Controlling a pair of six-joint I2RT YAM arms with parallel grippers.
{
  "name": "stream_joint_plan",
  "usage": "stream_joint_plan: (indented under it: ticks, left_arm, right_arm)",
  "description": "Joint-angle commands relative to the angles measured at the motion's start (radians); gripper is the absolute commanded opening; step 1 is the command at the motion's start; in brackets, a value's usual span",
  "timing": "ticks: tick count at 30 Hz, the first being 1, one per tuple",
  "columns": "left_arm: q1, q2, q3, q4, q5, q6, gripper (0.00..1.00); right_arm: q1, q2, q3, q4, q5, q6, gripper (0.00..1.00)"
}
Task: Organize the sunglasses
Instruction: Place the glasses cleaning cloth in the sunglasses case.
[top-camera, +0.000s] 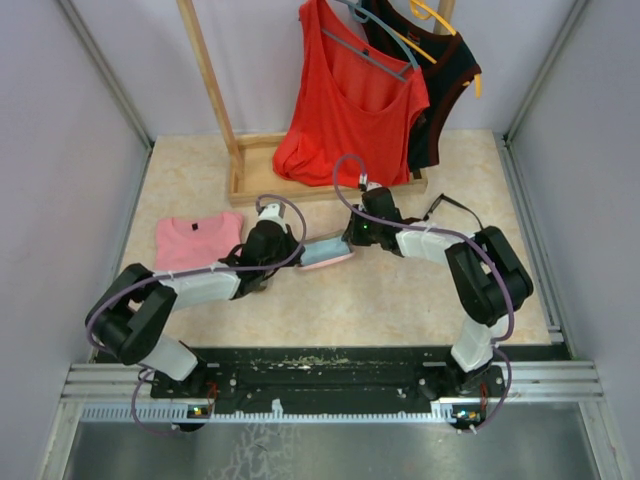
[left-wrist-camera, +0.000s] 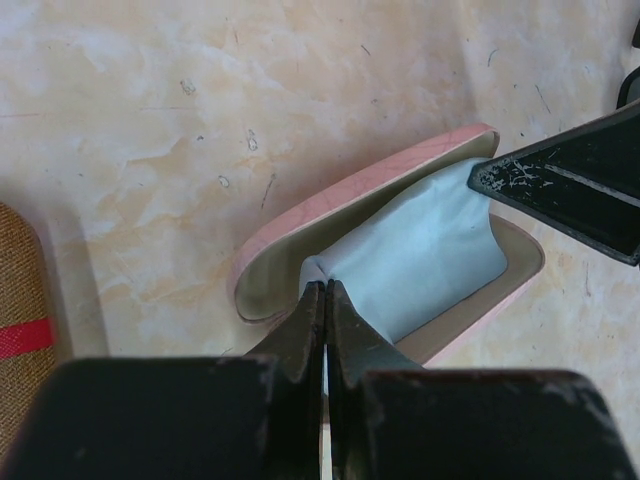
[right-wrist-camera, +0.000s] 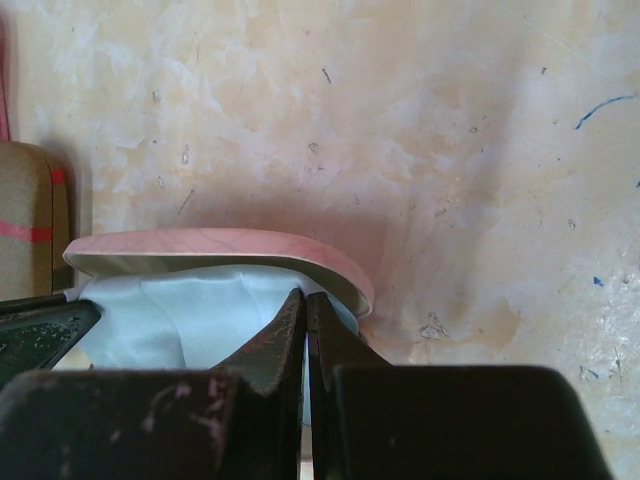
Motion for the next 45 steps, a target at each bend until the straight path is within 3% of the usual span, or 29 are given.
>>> stream_joint_plan:
  ticks: [1,45]
  left_arm:
    - [0.009,0.019,0.021,0.051,0.010,0.022,0.00]
    - [0.027,0.075,0.022,0.098,-0.037,0.063,0.00]
  right_arm:
    - [-0.008,0.002,0.049,0.086,-0.018,-0.009,0.00]
    - [-0.023,0.049,0.057,0.148,0.011,-0.005,0.00]
